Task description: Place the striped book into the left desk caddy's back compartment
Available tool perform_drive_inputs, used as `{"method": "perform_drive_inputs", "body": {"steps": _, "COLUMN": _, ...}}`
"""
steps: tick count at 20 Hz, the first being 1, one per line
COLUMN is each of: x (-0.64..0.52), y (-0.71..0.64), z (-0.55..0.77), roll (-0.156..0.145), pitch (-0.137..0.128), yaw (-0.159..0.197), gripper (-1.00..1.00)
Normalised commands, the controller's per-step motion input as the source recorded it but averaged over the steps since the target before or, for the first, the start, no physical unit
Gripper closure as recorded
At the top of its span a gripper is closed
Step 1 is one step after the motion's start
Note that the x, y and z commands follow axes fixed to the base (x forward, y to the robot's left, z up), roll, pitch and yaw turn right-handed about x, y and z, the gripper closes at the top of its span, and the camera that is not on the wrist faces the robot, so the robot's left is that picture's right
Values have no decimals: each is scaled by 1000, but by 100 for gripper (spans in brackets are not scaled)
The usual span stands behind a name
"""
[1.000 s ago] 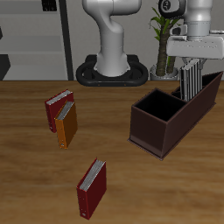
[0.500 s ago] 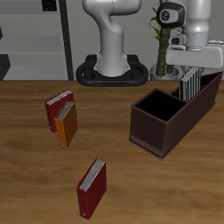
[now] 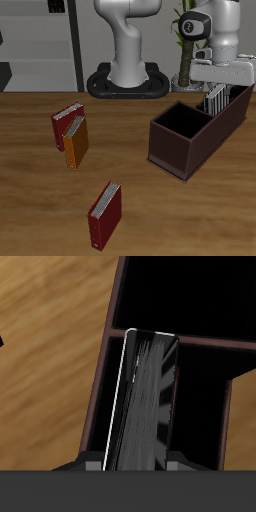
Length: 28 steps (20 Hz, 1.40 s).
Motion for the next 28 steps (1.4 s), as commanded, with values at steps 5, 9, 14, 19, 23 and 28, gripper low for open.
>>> {"method": "perform_drive_inputs", "body": {"steps": 5, "x": 41, "y": -2, "z": -189, "roll": 0, "pitch": 25, "yaw": 5, "gripper": 100}}
{"method": "perform_drive_inputs", "body": {"steps": 9, "x": 110, "y": -29, "z": -169, "roll": -10, "pitch": 29, "yaw": 22, "gripper": 100}}
{"method": "perform_drive_inputs", "body": {"steps": 14, "x": 84, "y": 57, "z": -249, "roll": 19, "pitch": 46, "yaw": 21, "gripper": -100}}
{"method": "perform_drive_inputs", "body": {"steps": 19, "x": 25, "y": 73, "z": -217, "roll": 55, "pitch": 43, "yaw": 13, "gripper": -100}}
{"method": "perform_drive_inputs", "body": {"steps": 23, "x": 29, "y": -32, "z": -35, "roll": -1, "pitch": 11, "yaw": 2, "gripper": -100}}
{"method": "perform_drive_inputs", "body": {"steps": 28, "x": 33, "y": -80, "z": 41, "roll": -4, "pitch": -7, "yaw": 6, "gripper": -100}}
